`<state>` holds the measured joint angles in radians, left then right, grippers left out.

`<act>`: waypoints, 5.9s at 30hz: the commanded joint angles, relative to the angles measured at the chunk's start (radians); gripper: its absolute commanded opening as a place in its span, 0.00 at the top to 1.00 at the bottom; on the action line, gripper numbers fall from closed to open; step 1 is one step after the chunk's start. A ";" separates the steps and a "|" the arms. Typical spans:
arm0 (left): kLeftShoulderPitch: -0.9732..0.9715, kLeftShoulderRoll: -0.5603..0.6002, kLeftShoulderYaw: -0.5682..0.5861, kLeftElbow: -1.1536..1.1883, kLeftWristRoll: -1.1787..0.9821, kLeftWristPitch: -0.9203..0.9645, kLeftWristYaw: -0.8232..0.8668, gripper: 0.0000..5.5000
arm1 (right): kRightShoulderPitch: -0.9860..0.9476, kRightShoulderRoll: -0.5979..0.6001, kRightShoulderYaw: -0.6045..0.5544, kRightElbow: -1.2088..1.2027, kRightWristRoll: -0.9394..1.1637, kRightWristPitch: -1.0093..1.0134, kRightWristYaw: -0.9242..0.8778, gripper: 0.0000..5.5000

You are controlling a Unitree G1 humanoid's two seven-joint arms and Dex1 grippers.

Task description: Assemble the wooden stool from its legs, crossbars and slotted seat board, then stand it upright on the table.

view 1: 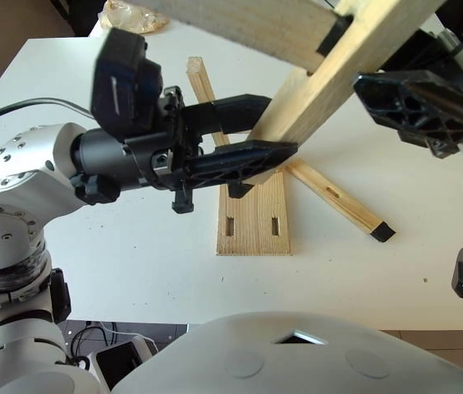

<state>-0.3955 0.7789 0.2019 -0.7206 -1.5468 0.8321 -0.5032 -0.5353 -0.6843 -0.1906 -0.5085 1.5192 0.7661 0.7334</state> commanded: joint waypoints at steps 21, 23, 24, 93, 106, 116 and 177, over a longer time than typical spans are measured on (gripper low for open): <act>0.024 0.040 -0.058 -0.008 0.108 -0.001 -0.056 0.63 | 0.054 -0.043 0.079 -0.032 -0.290 0.004 0.235 0.54; 0.034 0.046 -0.073 -0.014 0.136 0.004 -0.072 0.63 | 0.054 -0.041 0.077 -0.032 -0.289 0.004 0.235 0.54; 0.039 0.049 -0.082 -0.019 0.152 0.005 -0.080 0.63 | 0.055 -0.040 0.076 -0.033 -0.289 0.004 0.236 0.54; 0.670 0.045 -0.232 0.290 1.100 -0.446 -0.445 0.33 | 0.403 -0.138 0.413 0.216 -1.099 -0.484 0.519 0.64; 0.685 0.027 -0.232 0.300 1.110 -0.452 -0.441 0.33 | 0.418 -0.173 0.508 0.300 -1.184 -0.596 0.581 0.64; 0.672 -0.003 -0.229 0.330 1.123 -0.460 -0.419 0.33 | 0.359 -0.192 0.542 0.345 -1.192 -0.618 0.641 0.64; 0.828 -0.118 -0.141 0.224 1.131 -0.456 -0.290 0.33 | 0.796 -0.207 0.089 0.268 -1.186 -0.540 0.304 0.23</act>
<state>0.4258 0.6636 0.0640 -0.4865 -0.4170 0.3702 -0.8049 0.2367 -0.9051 -0.1005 -0.2495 0.3368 0.2158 1.0465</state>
